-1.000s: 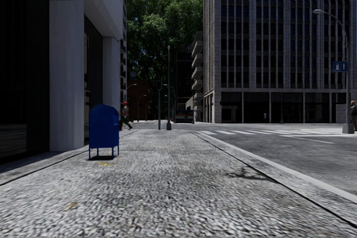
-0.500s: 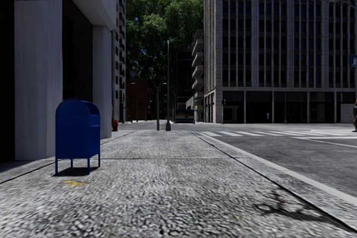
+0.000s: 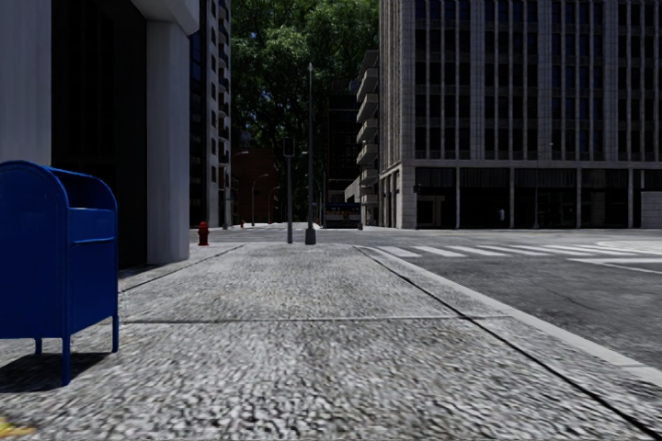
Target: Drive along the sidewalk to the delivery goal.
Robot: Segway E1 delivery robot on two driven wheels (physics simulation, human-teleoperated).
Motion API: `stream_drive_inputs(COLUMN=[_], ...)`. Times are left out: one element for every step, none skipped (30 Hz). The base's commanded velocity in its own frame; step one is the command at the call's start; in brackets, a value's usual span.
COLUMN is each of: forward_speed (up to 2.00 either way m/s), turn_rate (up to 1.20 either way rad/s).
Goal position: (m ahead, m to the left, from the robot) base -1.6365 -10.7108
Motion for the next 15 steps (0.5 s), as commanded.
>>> stream_drive_inputs(forward_speed=[2.0,2.0,2.0,2.0,2.0,2.0,2.0,2.0,2.0,2.0,2.0,2.0,2.0,2.0,2.0], turn_rate=[0.0,0.0,0.0,0.0,0.0,0.0,0.0,0.0,0.0,0.0,0.0,0.0,0.0,0.0,0.0])
